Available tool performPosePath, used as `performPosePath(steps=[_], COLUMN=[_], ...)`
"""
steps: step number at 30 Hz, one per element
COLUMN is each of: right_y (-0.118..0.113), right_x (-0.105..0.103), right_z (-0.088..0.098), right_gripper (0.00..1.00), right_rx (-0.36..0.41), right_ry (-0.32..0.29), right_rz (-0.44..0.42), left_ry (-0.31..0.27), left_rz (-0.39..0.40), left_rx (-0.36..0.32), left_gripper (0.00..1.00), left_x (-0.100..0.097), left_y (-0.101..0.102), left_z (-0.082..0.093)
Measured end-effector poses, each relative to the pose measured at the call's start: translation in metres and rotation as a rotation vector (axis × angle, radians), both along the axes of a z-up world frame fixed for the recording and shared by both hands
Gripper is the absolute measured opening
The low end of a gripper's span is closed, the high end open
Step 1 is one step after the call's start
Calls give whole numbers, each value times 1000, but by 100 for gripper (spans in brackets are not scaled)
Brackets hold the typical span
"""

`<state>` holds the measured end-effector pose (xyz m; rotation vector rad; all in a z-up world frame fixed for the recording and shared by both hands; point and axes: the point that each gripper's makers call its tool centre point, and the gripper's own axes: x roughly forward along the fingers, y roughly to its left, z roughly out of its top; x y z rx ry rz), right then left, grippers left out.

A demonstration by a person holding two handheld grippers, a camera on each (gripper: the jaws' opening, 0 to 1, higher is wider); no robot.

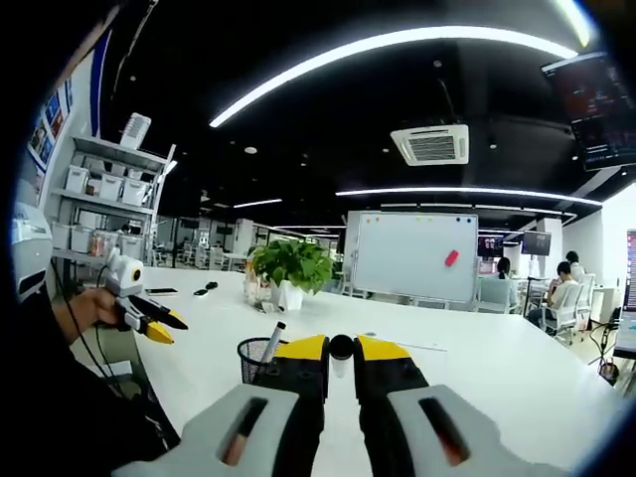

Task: Pick up the whiteboard markers from the pen holder and place them facing the whiteboard neatly

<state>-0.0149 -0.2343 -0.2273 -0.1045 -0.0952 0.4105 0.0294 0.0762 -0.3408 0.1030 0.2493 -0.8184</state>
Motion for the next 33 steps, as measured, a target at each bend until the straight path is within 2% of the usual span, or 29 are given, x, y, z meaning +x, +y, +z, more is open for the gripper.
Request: performPosePath(steps=[6, 15, 18, 27, 33], right_y=[-6, -15, -28, -61, -70], right_x=[2, 2, 3, -6, -9], right_z=[-4, -2, -1, 10, 10], right_gripper=[13, 13, 13, 13, 13], right_rx=[-14, -23, -57, -38, -22], right_ry=[19, 10, 6, -14, -12], right_rz=[-29, -63, -107, -179, -196], left_ry=[0, -1, -1, -3, -4], left_rz=[-2, 0, -1, -1, -1], left_rx=[1, 1, 1, 3, 3], left_gripper=[43, 43, 43, 43, 43], left_x=[0, 0, 0, -1, 0], left_y=[0, 0, 0, -1, -1], left_z=[0, 0, 0, 1, 2])
